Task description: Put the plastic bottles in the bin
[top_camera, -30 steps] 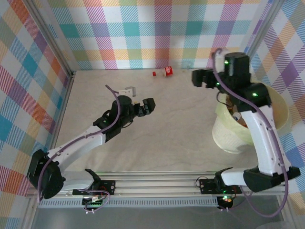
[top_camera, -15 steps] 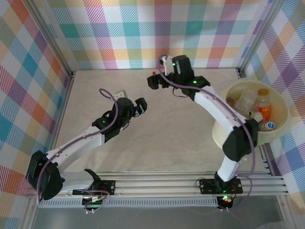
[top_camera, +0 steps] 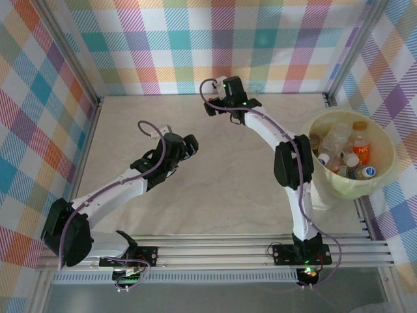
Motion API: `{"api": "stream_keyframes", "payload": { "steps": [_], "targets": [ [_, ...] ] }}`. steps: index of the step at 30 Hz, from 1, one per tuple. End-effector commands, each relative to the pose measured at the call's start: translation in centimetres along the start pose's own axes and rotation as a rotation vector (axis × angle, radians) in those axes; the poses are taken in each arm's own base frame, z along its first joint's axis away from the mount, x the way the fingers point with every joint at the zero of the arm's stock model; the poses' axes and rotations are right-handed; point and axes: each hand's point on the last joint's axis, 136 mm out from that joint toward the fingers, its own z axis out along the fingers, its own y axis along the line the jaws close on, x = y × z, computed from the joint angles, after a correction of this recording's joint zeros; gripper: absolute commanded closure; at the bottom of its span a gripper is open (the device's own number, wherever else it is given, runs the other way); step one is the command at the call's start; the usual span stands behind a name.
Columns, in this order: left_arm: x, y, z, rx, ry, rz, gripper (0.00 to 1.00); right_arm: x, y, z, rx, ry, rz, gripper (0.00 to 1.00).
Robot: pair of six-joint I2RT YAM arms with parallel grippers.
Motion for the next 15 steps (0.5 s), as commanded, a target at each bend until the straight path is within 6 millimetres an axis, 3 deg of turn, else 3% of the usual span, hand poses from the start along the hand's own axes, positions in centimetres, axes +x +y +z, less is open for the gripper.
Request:
{"api": "stream_keyframes", "payload": {
  "steps": [1, 5, 8, 15],
  "targets": [
    [0.0, 0.9, 1.7, 0.014, 0.028, -0.035, 0.00, 0.3, -2.5, 1.7, 0.101, 0.031, -0.049, 0.00],
    [-0.3, -0.1, 5.3, 0.050, 0.115, -0.012, 0.00, 0.1, -1.5, 1.5, 0.036, 0.034, -0.002, 0.00],
    [-1.4, -1.2, 9.1, 0.059, 0.139, 0.008, 0.00, 0.2, -1.8, 1.0, 0.048, 0.033, 0.086, 0.00],
    [-5.6, -4.4, 20.2, 0.130, 0.133, -0.020, 0.00, 1.3, -2.5, -1.3, 0.019, 0.022, 0.364, 0.00]
  ]
}}
